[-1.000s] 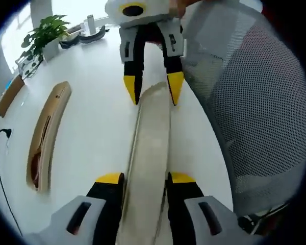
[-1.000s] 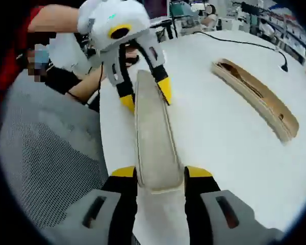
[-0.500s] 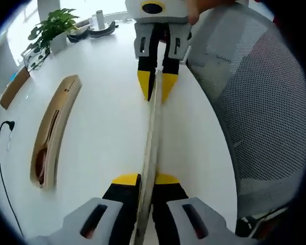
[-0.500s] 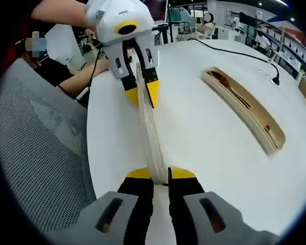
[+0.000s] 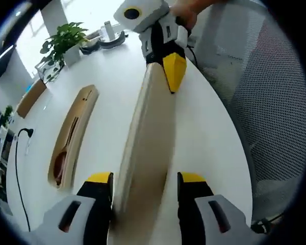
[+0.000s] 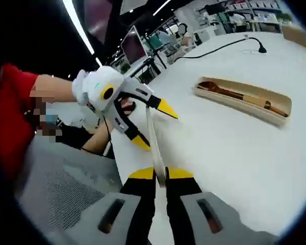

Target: Arrange the utensils inside the cutlery case until each visible utensil rests in its matching compartment.

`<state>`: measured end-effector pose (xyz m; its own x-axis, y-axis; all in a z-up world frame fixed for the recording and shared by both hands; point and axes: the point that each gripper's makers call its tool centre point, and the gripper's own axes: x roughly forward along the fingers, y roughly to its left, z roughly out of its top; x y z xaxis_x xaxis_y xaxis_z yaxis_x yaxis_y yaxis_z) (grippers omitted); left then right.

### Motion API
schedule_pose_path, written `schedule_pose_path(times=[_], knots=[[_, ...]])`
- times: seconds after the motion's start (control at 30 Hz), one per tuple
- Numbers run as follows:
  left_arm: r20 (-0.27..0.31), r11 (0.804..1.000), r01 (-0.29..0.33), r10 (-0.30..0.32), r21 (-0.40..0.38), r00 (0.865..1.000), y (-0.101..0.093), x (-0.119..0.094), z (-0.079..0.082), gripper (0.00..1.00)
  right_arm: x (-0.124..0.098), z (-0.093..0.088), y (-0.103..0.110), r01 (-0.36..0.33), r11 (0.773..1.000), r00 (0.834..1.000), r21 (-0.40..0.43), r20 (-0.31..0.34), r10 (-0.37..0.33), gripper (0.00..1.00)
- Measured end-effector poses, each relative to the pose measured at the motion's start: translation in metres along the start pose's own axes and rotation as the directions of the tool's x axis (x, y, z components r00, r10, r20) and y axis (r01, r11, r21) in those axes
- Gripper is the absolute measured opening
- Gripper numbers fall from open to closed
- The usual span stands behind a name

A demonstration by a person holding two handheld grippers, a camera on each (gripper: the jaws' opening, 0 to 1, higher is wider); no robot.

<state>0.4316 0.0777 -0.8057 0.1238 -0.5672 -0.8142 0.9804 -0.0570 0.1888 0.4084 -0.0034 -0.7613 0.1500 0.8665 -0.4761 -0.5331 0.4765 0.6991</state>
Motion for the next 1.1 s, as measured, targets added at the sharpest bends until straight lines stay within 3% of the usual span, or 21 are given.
schedule_pose_path(times=[0.07, 0.17, 0.2, 0.23, 0.27, 0.3, 0.33, 0.4, 0.63, 0.73, 0.83, 0.9, 1.1], knots=[[-0.011, 1.0, -0.01, 0.01, -0.001, 1.0, -0.001, 0.0, -0.002, 0.51, -0.005, 0.011, -0.002, -0.022, 0.992, 0.998, 0.127, 0.068, 0.014, 0.05], [-0.002, 1.0, -0.015, 0.015, -0.012, 1.0, -0.003, 0.004, -0.002, 0.48, -0.009, 0.024, -0.003, -0.046, 0.985, 0.989, 0.168, 0.149, 0.021, 0.04], [0.0, 0.999, -0.012, 0.012, -0.035, 1.0, -0.006, 0.004, -0.003, 0.48, -0.01, 0.024, -0.004, -0.054, 0.956, 0.989, 0.289, 0.145, 0.013, 0.04], [0.008, 0.999, -0.029, 0.03, -0.034, 1.0, -0.002, 0.002, -0.002, 0.49, -0.013, 0.028, -0.005, -0.081, 0.941, 0.984, 0.329, 0.179, 0.022, 0.03], [0.011, 0.998, -0.037, 0.038, -0.046, 0.999, -0.001, 0.002, -0.003, 0.49, -0.014, 0.031, -0.006, -0.093, 0.934, 0.979, 0.345, 0.202, 0.023, 0.03], [0.007, 0.997, -0.041, 0.042, -0.064, 0.999, 0.0, 0.001, -0.006, 0.49, -0.014, 0.027, -0.009, -0.055, 0.955, 0.985, 0.291, 0.175, 0.004, 0.03], [0.009, 0.996, -0.042, 0.043, -0.076, 0.999, 0.0, 0.001, -0.007, 0.48, -0.013, 0.025, -0.011, -0.044, 0.953, 0.986, 0.299, 0.165, -0.006, 0.03], [0.007, 0.994, -0.032, 0.033, -0.107, 0.999, 0.0, -0.001, -0.011, 0.46, -0.016, 0.026, -0.008, -0.097, 0.918, 0.981, 0.385, 0.195, 0.022, 0.02], [-0.014, 0.989, -0.024, 0.022, -0.145, 1.0, 0.005, -0.005, -0.024, 0.42, -0.025, 0.028, -0.013, -0.096, 0.92, 0.973, 0.38, 0.231, 0.006, 0.02], [-0.056, 0.976, -0.045, 0.034, -0.211, 0.998, 0.011, -0.006, -0.029, 0.43, -0.024, 0.029, -0.014, -0.108, 0.892, 0.973, 0.44, 0.229, 0.004, 0.02], [-0.069, 0.983, -0.046, 0.034, -0.179, 0.997, 0.011, -0.008, -0.028, 0.42, -0.023, 0.03, -0.014, -0.106, 0.883, 0.973, 0.457, 0.23, -0.002, 0.02], [-0.07, 0.971, 0.034, -0.052, -0.235, 0.996, 0.004, -0.012, -0.026, 0.41, -0.025, 0.035, -0.015, -0.098, 0.876, 0.974, 0.473, 0.226, -0.013, 0.02], [-0.015, 0.975, 0.037, -0.041, -0.219, 0.999, 0.037, -0.033, -0.004, 0.41, -0.041, 0.062, -0.006, -0.128, 0.85, 0.953, 0.511, 0.299, -0.037, 0.02]])
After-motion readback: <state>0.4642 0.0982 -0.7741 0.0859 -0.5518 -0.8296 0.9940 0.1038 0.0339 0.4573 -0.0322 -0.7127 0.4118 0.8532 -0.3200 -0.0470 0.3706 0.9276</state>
